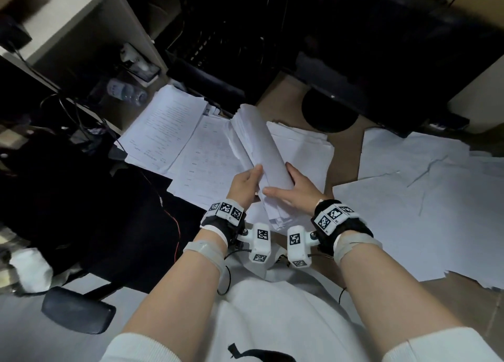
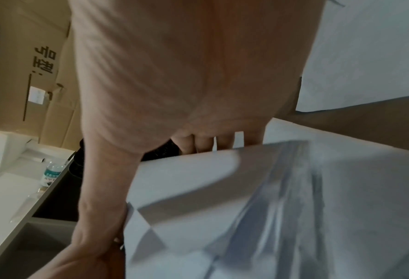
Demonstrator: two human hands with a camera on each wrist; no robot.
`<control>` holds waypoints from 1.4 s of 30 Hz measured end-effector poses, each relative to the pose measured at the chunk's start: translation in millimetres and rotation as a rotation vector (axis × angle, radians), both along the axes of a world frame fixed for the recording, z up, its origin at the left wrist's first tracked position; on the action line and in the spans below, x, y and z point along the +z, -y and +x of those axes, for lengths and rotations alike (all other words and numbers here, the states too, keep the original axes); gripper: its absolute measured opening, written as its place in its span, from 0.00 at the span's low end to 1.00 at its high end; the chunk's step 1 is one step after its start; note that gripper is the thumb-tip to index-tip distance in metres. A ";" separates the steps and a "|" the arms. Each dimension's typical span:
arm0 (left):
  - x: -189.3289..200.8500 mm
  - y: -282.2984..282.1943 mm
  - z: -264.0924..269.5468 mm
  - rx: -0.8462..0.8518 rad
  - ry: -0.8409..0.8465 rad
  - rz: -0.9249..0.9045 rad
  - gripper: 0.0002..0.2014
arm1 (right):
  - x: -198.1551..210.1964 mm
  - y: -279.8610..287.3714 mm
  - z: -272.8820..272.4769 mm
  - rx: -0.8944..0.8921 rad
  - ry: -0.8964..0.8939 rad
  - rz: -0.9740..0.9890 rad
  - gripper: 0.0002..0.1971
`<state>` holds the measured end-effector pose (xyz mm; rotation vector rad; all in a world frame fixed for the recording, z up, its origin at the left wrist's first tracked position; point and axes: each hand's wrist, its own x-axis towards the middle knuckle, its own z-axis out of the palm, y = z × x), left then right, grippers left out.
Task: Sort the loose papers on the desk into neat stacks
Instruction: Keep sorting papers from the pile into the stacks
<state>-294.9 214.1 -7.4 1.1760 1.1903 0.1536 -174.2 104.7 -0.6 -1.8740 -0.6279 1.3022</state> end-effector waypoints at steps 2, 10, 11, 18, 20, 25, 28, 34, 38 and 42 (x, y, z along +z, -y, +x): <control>-1.2 4.5 -1.4 -0.023 0.024 0.004 0.19 | -1.8 0.9 -3.5 0.011 0.002 0.005 0.36; -16.3 2.5 -10.4 -0.013 -0.119 0.117 0.10 | -10.4 6.4 -1.0 -0.213 0.009 -0.067 0.08; -17.7 1.1 -11.9 0.022 -0.135 0.114 0.09 | -13.1 8.1 1.2 -0.255 0.080 -0.078 0.10; -15.7 -3.2 -17.4 0.137 -0.093 0.040 0.14 | -29.7 31.6 19.3 -0.424 0.289 -0.130 0.18; -15.9 -2.8 -17.1 0.149 -0.085 0.036 0.15 | -33.8 33.7 20.5 -0.443 0.287 -0.113 0.22; -15.5 -3.6 -13.6 0.137 -0.068 0.022 0.10 | -27.1 28.5 22.1 -0.438 0.190 -0.057 0.31; -14.2 -6.2 -11.0 0.139 -0.046 0.014 0.04 | -17.4 17.7 19.2 -0.403 0.131 0.020 0.29; -7.1 -3.6 -1.4 0.186 0.064 -0.031 0.14 | -2.9 3.0 14.5 -0.238 0.130 0.084 0.20; -3.1 -2.6 -1.1 0.067 0.029 0.048 0.26 | -4.2 3.2 13.3 -0.186 0.116 0.090 0.17; -6.7 -7.7 -11.5 0.057 -0.099 0.150 0.14 | -22.2 3.0 17.1 -0.330 0.214 -0.057 0.16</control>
